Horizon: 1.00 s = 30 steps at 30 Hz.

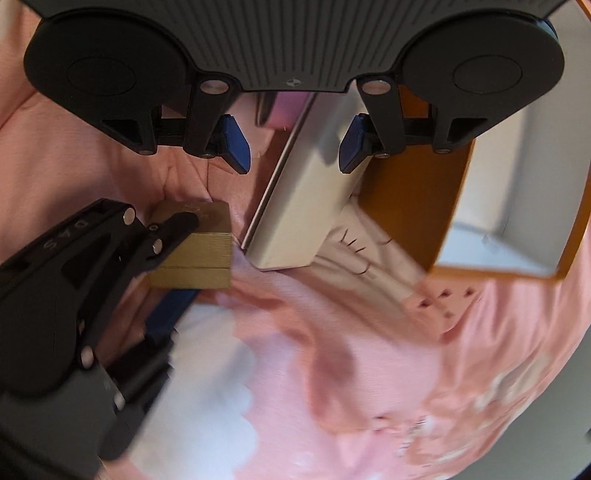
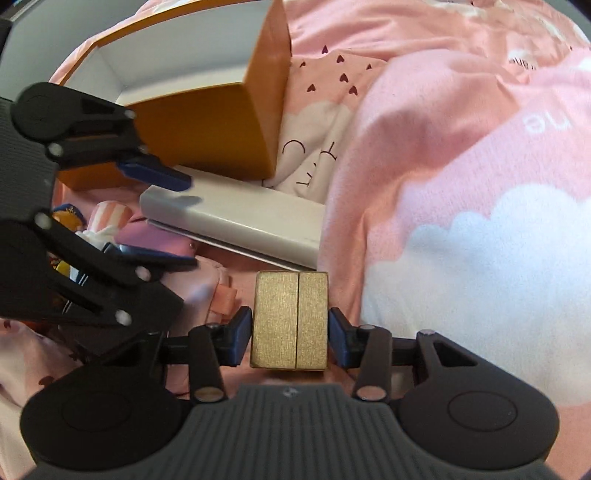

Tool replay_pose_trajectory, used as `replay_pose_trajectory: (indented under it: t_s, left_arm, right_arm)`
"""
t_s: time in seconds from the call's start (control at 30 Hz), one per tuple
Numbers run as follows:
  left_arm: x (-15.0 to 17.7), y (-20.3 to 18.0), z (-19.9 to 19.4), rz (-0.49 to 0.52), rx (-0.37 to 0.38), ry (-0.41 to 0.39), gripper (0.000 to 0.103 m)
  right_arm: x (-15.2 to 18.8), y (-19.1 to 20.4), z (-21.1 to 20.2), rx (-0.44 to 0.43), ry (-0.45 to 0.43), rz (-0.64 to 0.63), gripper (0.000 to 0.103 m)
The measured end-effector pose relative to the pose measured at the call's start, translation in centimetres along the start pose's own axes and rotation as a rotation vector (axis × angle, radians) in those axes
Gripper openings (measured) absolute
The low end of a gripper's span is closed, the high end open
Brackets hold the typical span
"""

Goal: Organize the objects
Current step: 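Close the right gripper on the gold box while the left gripper grasps the cream case, then lift and carry the gold box and cream case over the orange box with both tools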

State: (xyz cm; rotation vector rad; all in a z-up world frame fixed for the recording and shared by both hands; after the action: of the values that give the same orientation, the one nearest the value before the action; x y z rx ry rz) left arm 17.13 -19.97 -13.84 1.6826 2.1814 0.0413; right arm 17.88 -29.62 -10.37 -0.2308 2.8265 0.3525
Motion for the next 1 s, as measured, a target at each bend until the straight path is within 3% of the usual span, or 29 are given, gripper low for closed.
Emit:
replay_pose_trajectory:
  t_s: [0.3,0.57,0.7,0.83,1.0]
  left_arm:
    - [-1.0,-1.2,4.1,0.194,-0.1,0.101,0.063]
    - [-0.6,-1.0,4.5,0.212,-0.135,0.076,0.056]
    - [-0.6,0.5,2.5,0.082,-0.122,0.015,0.042]
    - [-0.3,3.0,0.4,-0.104,-0.091,-0.062,0.04]
    - [0.4,5.7,-3.0,-0.362,0.012,-0.178,0.035]
  right_arm:
    - [-0.3,-0.9,1.0,-0.075,0.012,0.051,0.048]
    - [-0.4,-0.6,1.5,-0.078,0.005,0.052,0.049]
    - [-0.2,-0.3,0.7,-0.065,-0.007,0.044,0.048]
    - [-0.3,-0.5,-1.0,-0.076,-0.04,0.077,0.048]
    - [-1.1,-0.4,-3.2,-0.063,-0.094,0.085,0.047]
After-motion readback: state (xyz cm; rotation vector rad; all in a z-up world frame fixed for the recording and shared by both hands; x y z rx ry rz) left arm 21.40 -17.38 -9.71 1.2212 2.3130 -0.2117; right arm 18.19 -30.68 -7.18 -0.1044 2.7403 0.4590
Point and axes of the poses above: each gripper's, at about its wrist camera, not at the fingertips, and z roughly the way its jaws point, y to its left, x to its underside, the point moved 7 cm from there along z, roughly the way its jaws point, and after that the axes turned 12 degrees about z, right-handed, at the moved point
